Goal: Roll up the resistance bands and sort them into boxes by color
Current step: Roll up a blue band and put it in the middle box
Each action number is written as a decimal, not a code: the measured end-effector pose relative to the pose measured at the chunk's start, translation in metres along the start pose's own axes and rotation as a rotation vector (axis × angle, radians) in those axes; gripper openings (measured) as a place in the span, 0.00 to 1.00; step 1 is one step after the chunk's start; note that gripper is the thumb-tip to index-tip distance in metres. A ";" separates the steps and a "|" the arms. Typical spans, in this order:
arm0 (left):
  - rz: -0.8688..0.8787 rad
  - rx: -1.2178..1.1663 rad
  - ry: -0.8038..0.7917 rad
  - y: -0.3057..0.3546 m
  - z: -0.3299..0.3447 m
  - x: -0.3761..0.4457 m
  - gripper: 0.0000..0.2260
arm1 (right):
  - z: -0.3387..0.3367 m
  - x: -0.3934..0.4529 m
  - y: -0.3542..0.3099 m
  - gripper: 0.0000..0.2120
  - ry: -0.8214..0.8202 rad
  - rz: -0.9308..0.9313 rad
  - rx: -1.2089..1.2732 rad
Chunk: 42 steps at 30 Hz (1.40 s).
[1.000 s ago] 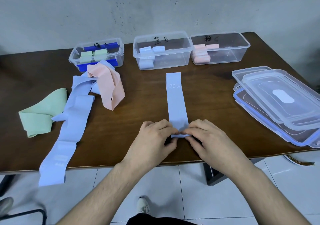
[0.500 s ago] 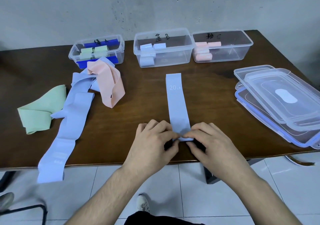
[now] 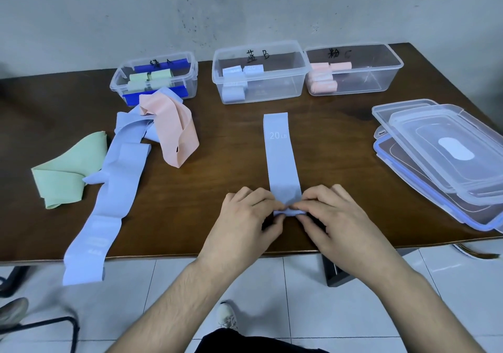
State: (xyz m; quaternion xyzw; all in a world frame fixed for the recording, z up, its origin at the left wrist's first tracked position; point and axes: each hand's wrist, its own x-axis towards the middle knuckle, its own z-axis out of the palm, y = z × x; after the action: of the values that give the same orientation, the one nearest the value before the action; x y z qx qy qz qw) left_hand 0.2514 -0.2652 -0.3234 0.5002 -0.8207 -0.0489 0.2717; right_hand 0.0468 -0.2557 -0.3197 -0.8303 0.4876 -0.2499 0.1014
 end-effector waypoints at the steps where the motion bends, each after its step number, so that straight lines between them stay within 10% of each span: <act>1: -0.007 -0.003 -0.009 0.000 -0.001 0.001 0.11 | 0.000 0.000 -0.001 0.12 0.013 0.000 0.004; 42: -0.030 0.053 -0.109 -0.008 -0.005 0.023 0.10 | 0.000 0.020 0.008 0.16 -0.002 0.073 -0.027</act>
State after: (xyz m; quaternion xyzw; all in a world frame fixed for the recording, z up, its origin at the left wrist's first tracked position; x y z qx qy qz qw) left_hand 0.2525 -0.2879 -0.3126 0.5163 -0.8276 -0.0583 0.2126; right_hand 0.0489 -0.2773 -0.3165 -0.8135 0.5208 -0.2386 0.0998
